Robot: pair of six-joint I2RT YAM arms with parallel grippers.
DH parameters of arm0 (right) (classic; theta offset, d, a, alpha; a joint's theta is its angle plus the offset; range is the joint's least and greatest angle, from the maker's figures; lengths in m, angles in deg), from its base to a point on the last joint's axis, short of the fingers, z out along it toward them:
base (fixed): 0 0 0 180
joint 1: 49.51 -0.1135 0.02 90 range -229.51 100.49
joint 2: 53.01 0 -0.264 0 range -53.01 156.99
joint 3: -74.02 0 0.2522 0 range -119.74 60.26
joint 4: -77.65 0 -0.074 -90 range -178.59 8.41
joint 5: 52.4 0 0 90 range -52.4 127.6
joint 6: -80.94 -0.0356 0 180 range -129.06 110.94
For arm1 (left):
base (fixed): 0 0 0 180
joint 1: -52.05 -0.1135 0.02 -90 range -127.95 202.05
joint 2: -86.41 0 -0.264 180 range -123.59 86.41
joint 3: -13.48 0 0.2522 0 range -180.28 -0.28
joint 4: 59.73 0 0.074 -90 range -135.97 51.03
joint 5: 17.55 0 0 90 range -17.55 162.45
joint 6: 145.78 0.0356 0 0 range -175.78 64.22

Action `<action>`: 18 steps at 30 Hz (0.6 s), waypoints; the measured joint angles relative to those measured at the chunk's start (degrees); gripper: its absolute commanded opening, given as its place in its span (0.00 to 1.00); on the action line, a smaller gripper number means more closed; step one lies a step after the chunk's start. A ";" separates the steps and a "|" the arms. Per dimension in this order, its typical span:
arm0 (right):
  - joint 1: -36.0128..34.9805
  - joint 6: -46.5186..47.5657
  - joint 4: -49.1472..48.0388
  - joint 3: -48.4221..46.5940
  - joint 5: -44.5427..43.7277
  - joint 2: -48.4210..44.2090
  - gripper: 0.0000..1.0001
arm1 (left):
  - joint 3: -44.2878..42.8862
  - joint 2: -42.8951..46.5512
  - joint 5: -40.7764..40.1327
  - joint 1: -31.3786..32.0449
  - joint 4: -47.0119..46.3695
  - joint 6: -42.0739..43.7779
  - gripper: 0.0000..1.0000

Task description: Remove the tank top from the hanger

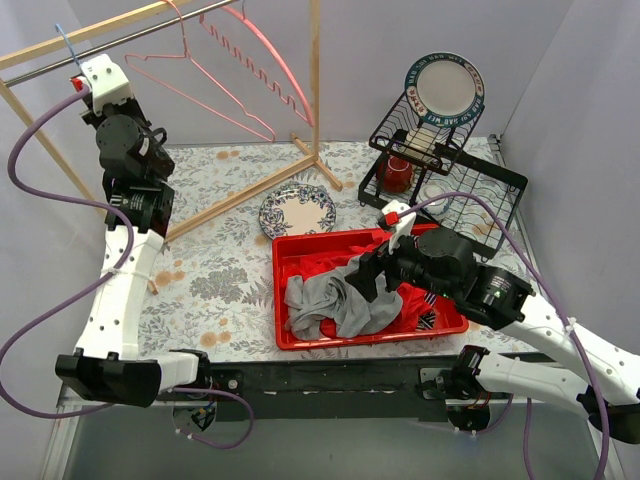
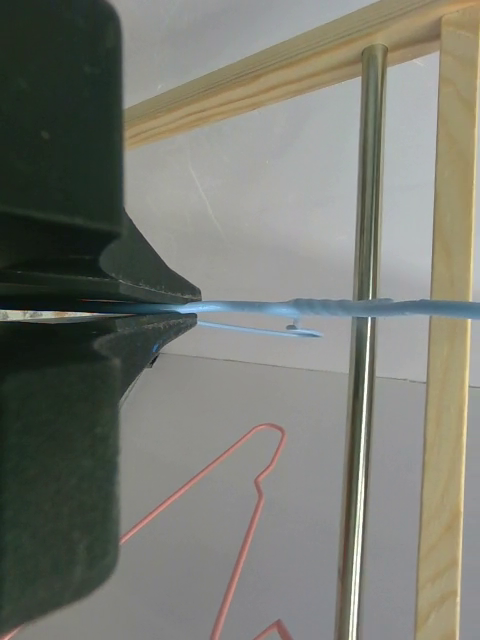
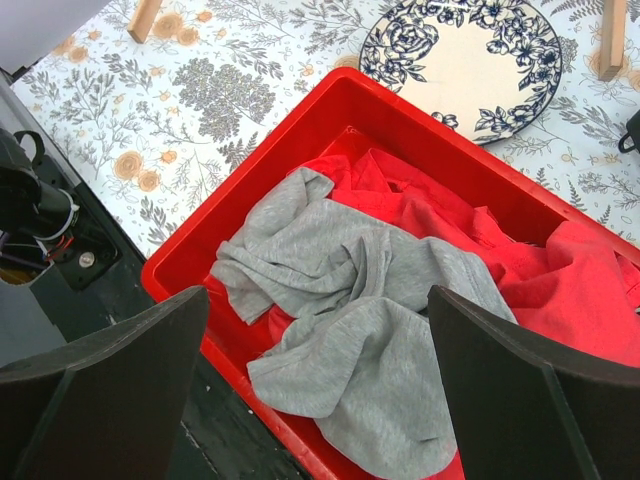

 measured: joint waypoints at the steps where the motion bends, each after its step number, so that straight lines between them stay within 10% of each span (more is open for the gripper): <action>1: 0.00 -0.02 -0.04 0.11 0.00 -0.11 0.99 | -0.46 -0.48 0.44 -0.50 -0.02 -0.22 0.00; 10: 0.00 -0.20 0.09 0.85 0.00 -0.81 0.99 | -3.39 -4.37 3.48 -3.61 3.56 -3.89 0.00; 15: 0.00 -0.46 0.07 0.85 0.17 -1.05 0.99 | -3.45 -4.70 5.14 -3.61 8.39 -6.69 0.89; 18: 0.00 -0.96 0.07 0.85 0.20 -1.05 0.98 | -3.69 -4.42 6.58 -3.61 11.87 -9.27 0.98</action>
